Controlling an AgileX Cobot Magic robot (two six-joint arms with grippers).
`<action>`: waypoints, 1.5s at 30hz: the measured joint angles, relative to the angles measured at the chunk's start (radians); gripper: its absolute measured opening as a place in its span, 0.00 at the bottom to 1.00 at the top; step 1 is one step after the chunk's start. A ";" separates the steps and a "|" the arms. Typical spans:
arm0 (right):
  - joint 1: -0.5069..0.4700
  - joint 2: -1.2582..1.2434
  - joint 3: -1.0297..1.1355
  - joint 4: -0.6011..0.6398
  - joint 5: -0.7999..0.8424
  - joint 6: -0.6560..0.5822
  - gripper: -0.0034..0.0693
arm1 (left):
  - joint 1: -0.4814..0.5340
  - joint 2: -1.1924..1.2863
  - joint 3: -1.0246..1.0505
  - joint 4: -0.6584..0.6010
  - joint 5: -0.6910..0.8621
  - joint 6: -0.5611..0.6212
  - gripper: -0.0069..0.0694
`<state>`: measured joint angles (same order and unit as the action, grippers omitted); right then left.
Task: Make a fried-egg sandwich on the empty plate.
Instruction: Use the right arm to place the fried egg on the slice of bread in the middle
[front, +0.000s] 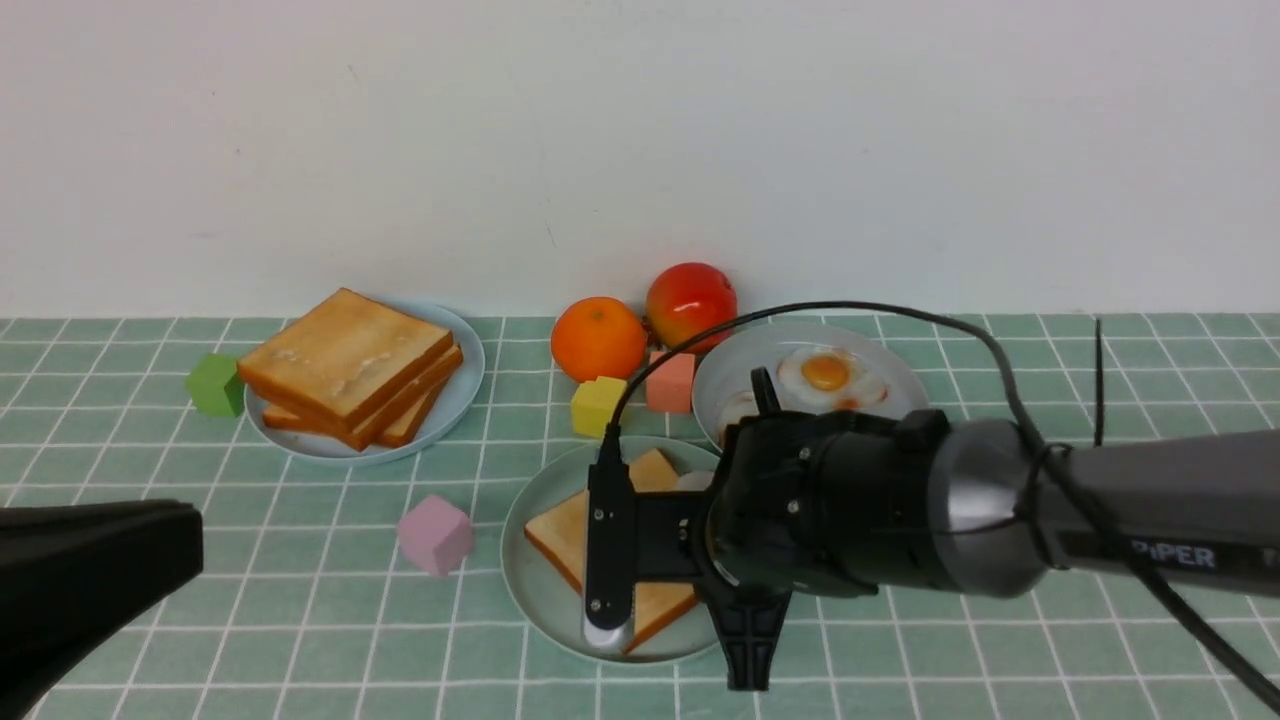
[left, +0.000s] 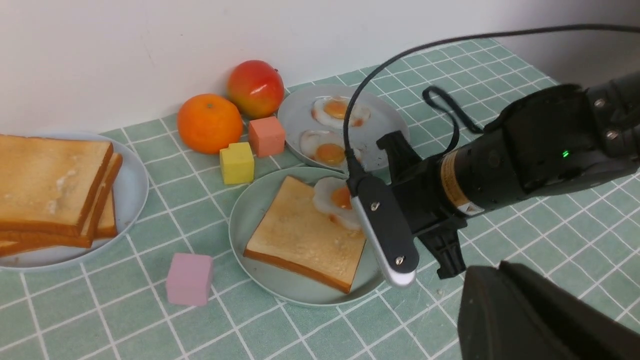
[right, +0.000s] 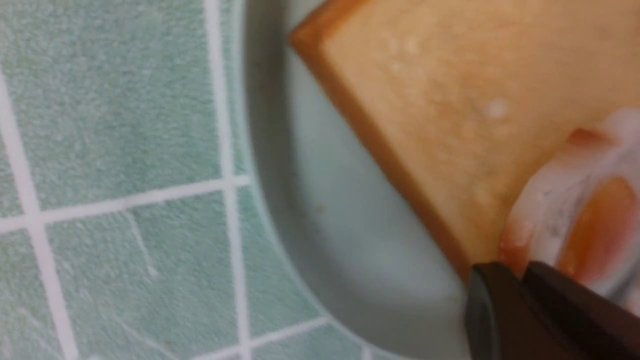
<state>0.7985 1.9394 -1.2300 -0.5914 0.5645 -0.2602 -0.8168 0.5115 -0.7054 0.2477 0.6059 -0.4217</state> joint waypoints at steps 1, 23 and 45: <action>0.000 -0.010 0.000 0.000 0.002 0.000 0.11 | 0.000 0.000 0.000 0.001 0.000 0.000 0.11; 0.080 -0.069 0.000 -0.104 -0.064 0.054 0.11 | 0.000 0.000 0.000 0.028 -0.005 0.000 0.13; 0.073 -0.025 0.000 -0.111 -0.020 0.201 0.52 | 0.000 0.000 0.000 0.006 -0.006 -0.003 0.13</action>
<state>0.8715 1.9140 -1.2300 -0.7027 0.5442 -0.0591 -0.8168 0.5115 -0.7054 0.2532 0.5995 -0.4248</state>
